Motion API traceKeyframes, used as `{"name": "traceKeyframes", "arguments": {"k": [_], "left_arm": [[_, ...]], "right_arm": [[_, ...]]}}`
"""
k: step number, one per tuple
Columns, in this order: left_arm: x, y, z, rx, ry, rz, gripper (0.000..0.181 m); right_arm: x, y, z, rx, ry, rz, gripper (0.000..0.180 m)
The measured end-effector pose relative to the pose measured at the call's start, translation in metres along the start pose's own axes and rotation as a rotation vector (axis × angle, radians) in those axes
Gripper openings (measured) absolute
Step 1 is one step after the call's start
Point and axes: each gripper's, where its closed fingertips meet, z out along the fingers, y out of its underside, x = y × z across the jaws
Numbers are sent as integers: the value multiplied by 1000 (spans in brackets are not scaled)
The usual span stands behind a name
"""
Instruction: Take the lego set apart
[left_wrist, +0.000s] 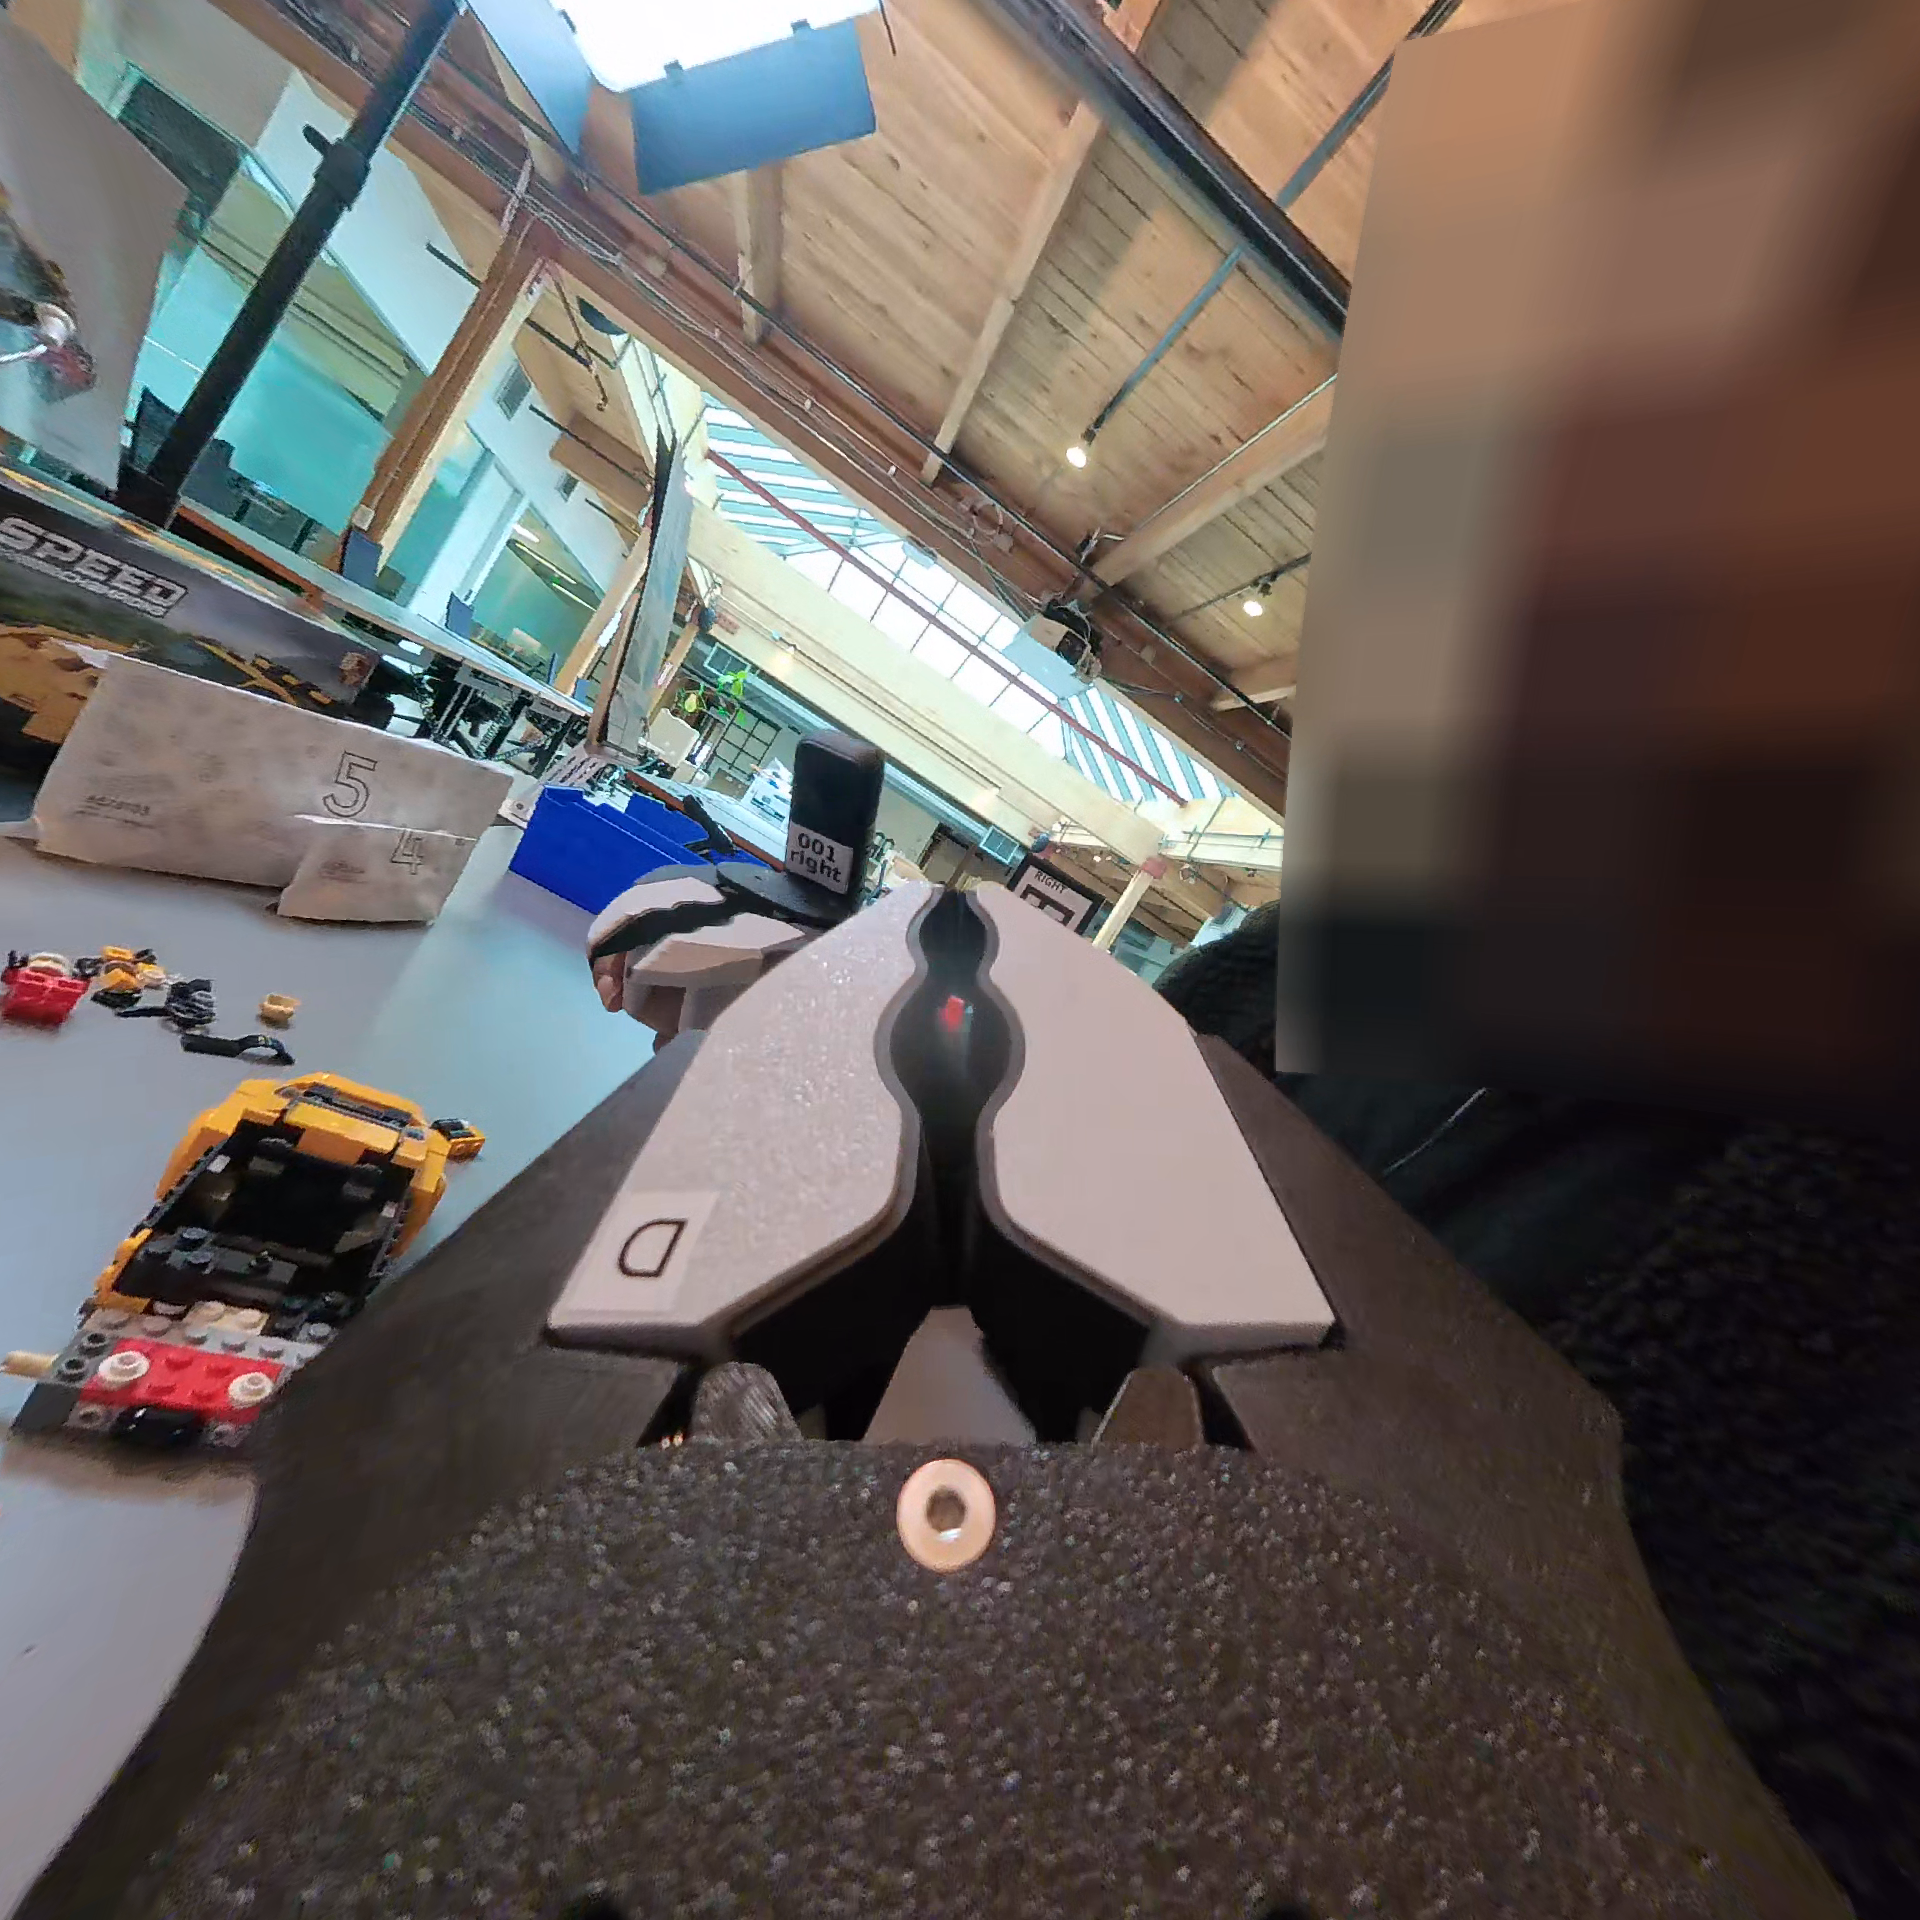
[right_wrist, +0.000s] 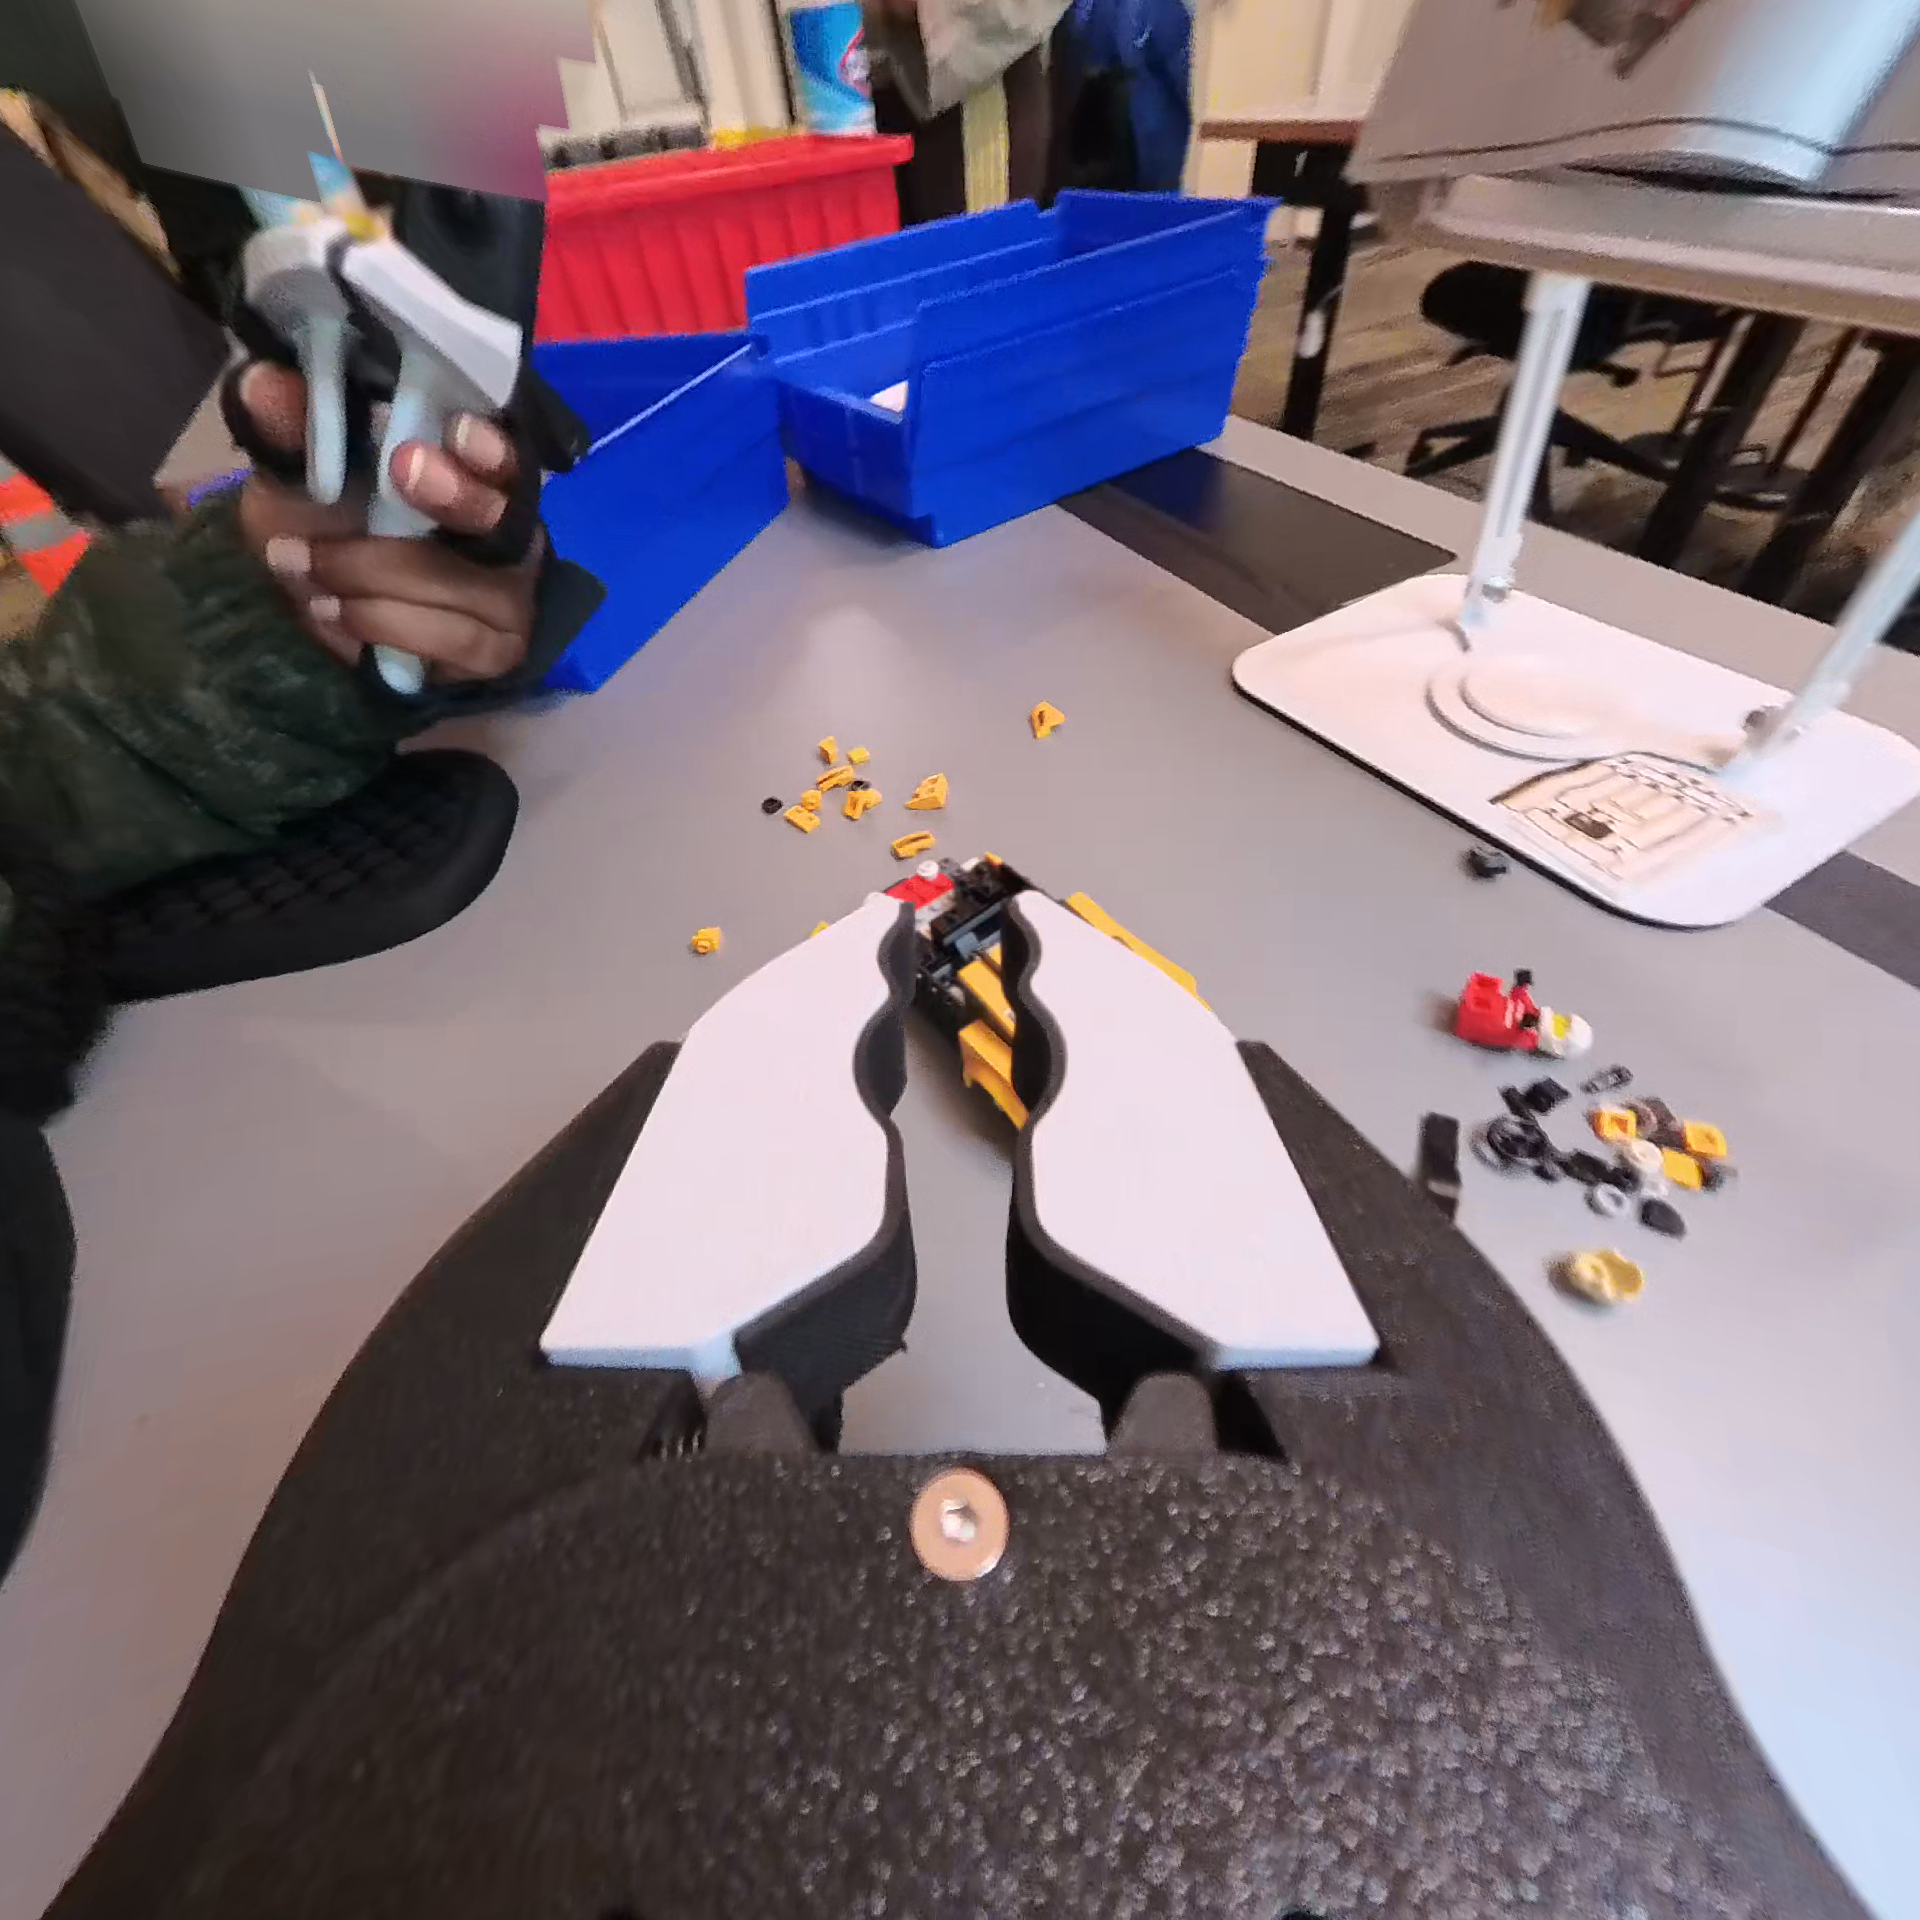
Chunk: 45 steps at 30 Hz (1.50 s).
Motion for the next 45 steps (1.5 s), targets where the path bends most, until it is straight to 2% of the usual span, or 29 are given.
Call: {"name": "traceKeyframes", "arguments": {"k": [5, 10, 13, 21, 24, 29, 38, 45], "left_arm": [[-2, -1, 4, 25, 2, 6, 1], [-10, -2, 1, 37, -49, 13, 0], [-16, 4, 2, -13, -104, 21, 1], [-71, 36, -9, -376, -645, 373, 0], [-83, 39, -16, -453, -770, 491, 0], [-81, 43, -18, -534, -803, 542, 0], [-88, 44, -21, -541, -846, 550, 0], [-100, 66, -30, -692, -855, 543, 0]], "right_arm": [[16, -10, -14, 83, 27, 75, 14], [17, -7, -14, 79, 38, 67, 14], [17, -3, -12, 69, 36, 68, 14], [19, 6, -7, 44, 34, 88, 15], [19, 10, -4, 29, 38, 83, 14], [19, 15, -1, 6, 45, 70, 14], [20, 19, 0, -6, 49, 68, 14], [16, 22, 2, -18, 31, 71, 14]]}}
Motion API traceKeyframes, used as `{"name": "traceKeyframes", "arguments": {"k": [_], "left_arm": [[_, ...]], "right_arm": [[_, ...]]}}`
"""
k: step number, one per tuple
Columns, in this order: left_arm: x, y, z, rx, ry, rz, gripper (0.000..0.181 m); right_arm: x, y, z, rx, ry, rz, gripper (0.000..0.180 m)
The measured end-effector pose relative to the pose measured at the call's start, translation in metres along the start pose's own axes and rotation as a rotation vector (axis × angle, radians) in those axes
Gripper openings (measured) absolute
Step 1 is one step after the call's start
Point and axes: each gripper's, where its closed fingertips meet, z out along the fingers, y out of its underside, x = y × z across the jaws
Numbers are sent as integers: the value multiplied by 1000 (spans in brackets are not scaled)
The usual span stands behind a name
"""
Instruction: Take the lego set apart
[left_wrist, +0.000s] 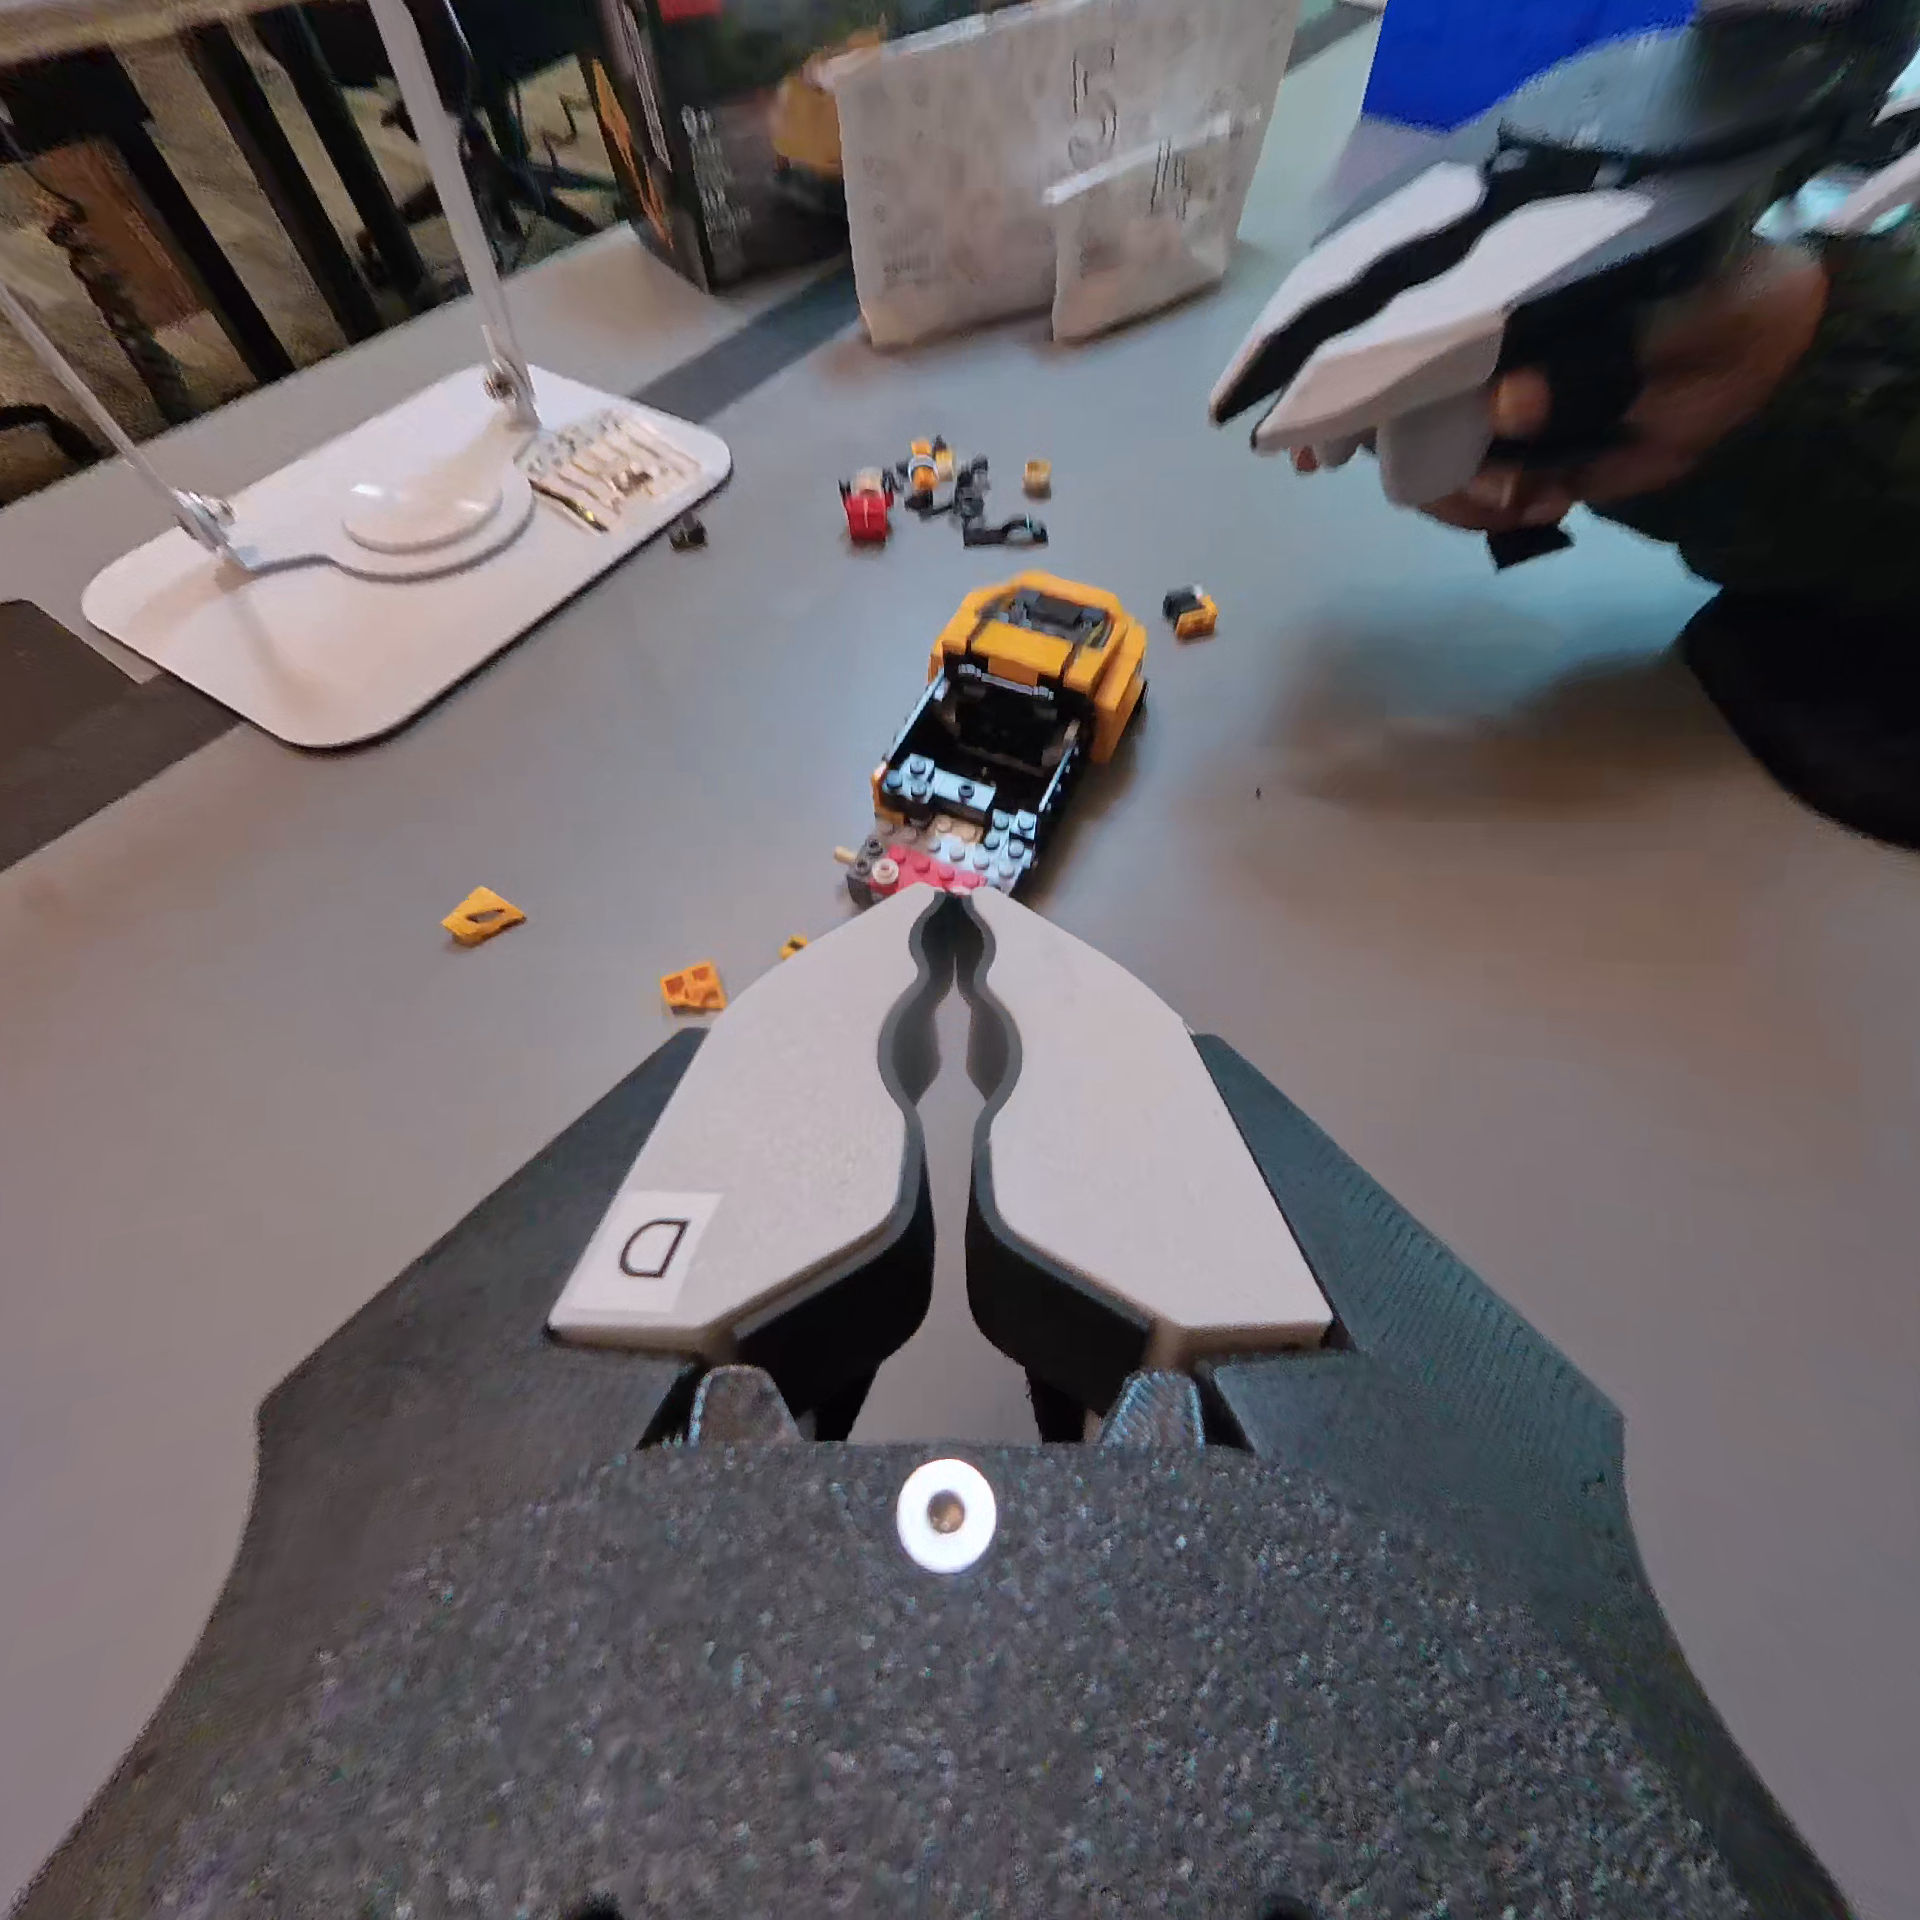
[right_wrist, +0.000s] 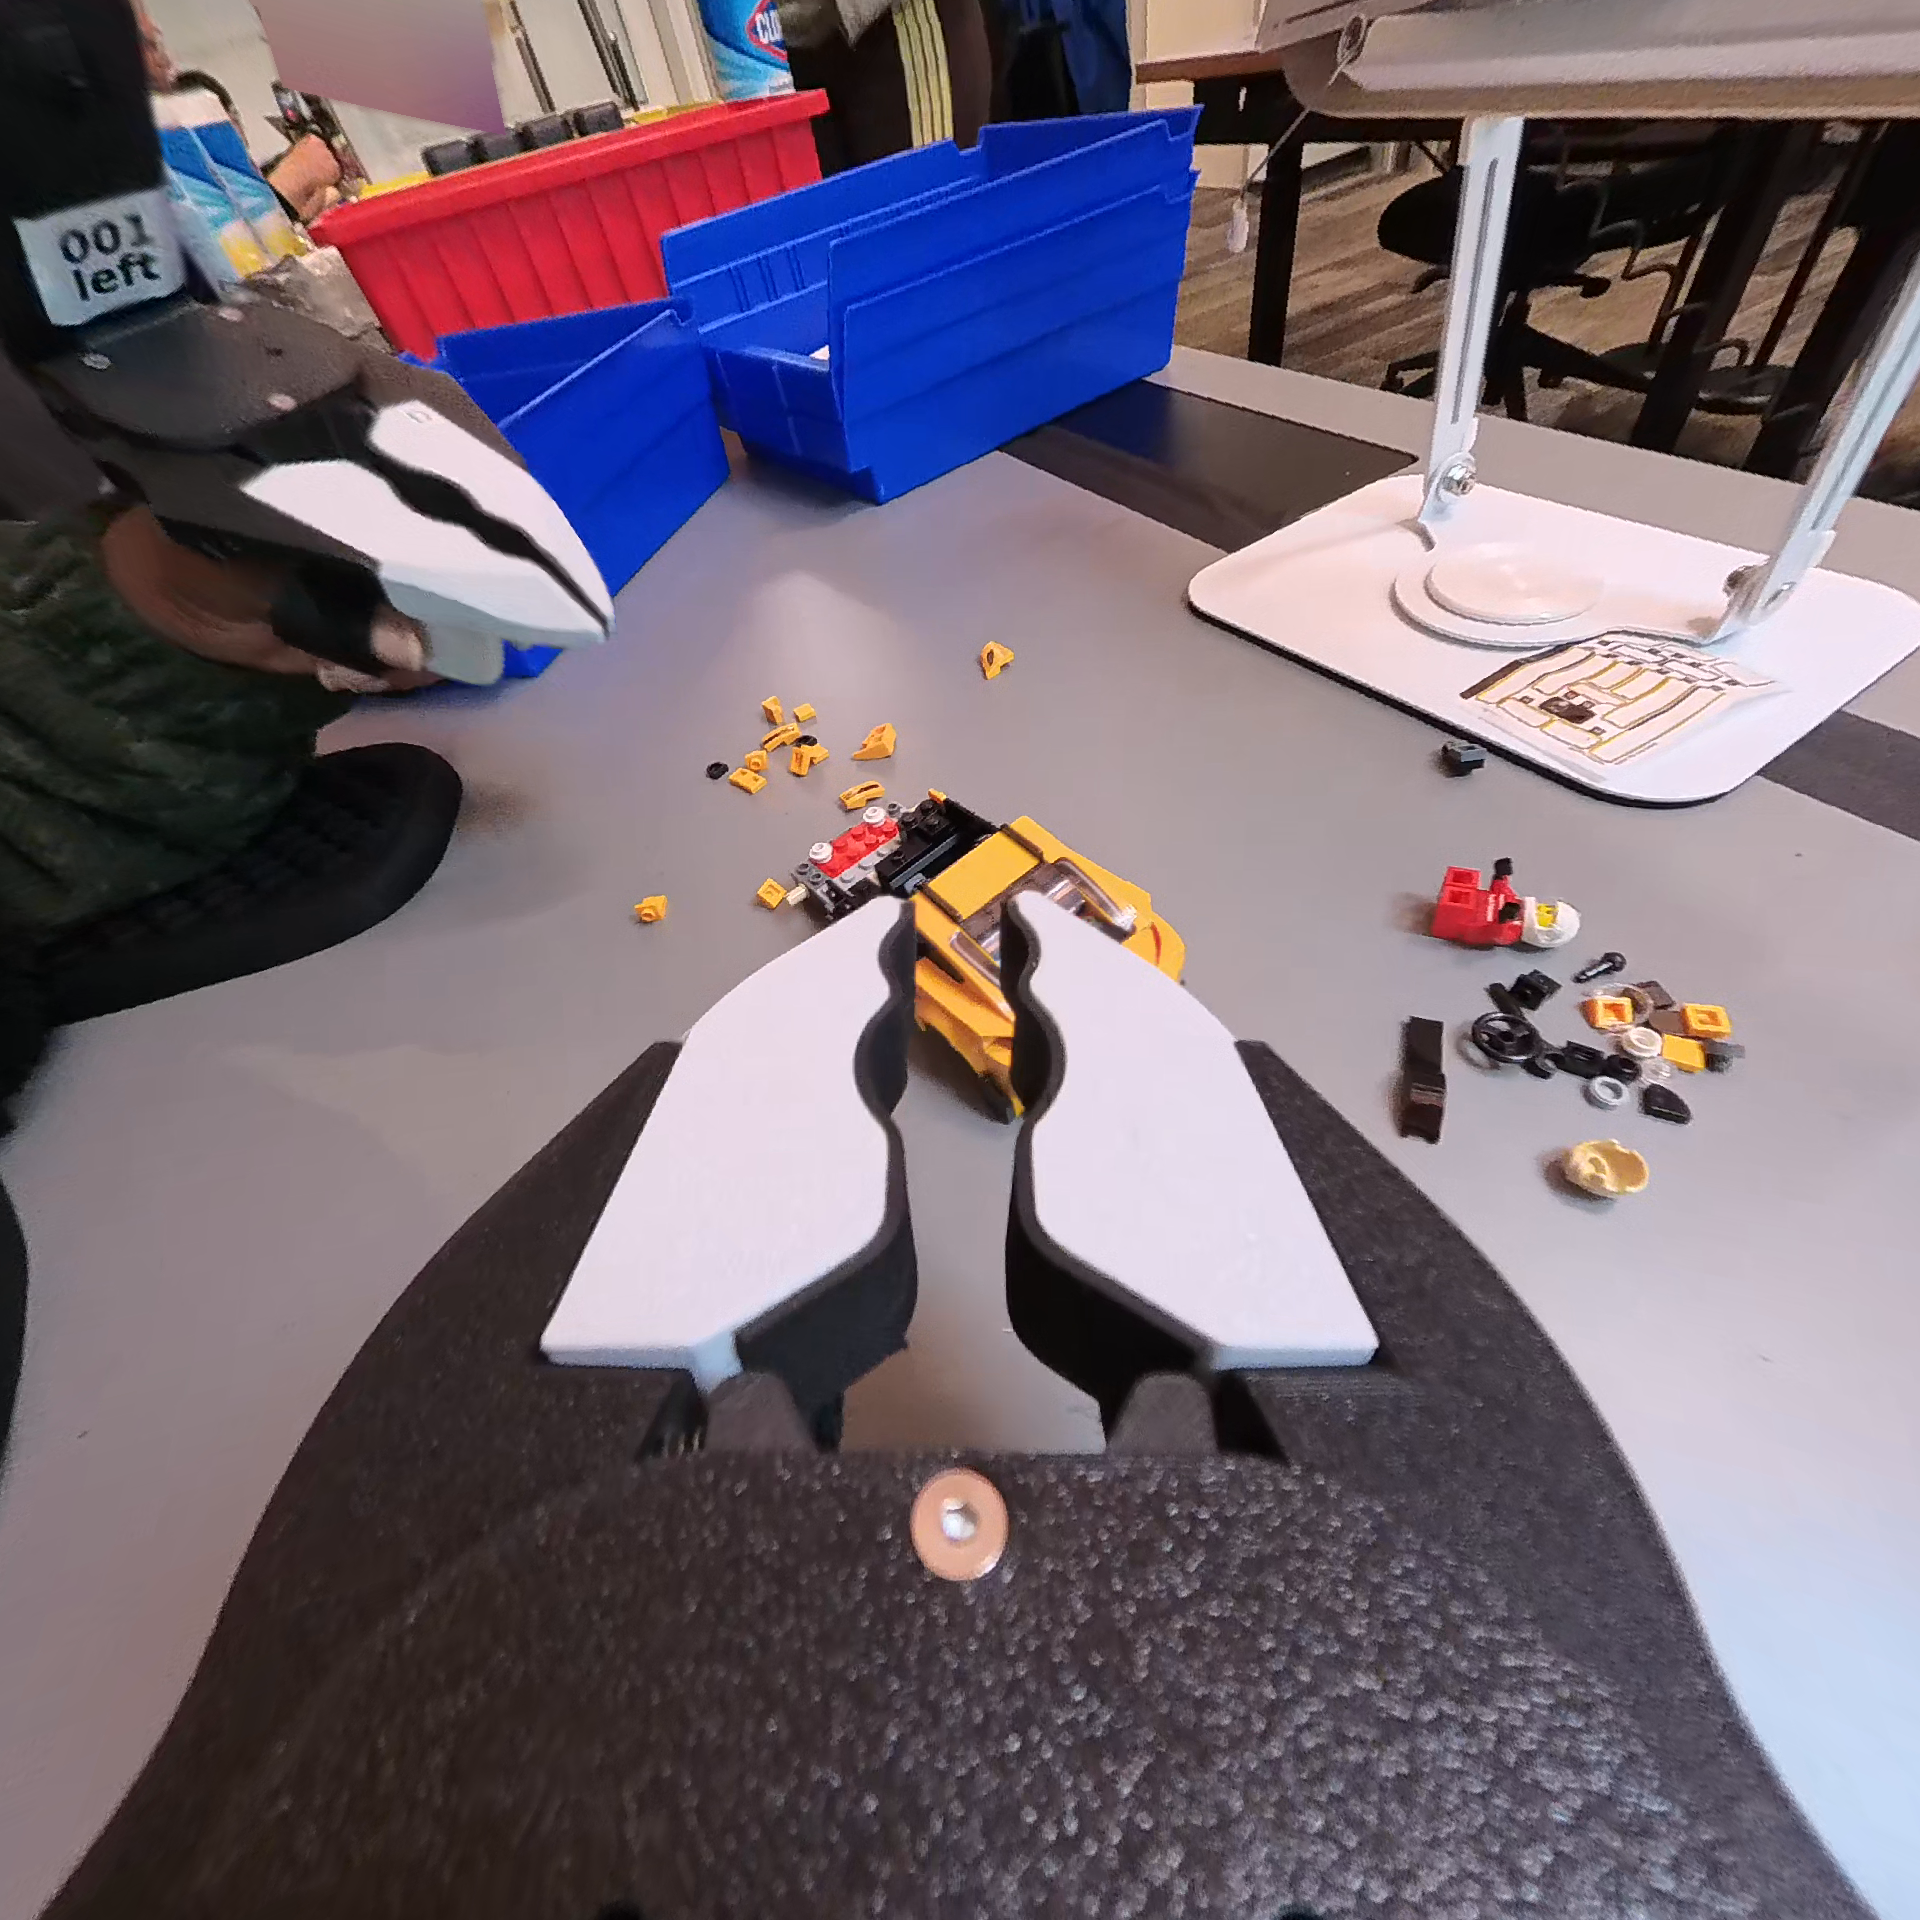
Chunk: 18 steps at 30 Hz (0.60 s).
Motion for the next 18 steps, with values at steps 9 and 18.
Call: {"name": "traceKeyframes", "arguments": {"k": [9, 18], "left_arm": [[38, 69, 30, -345, 210, 51, 7], [26, 55, 40, -279, 115, 41, 29]], "right_arm": [[-2, 5, -1, -35, 11, -62, 14], [-3, -3, -7, 6, 6, -68, 14]]}}
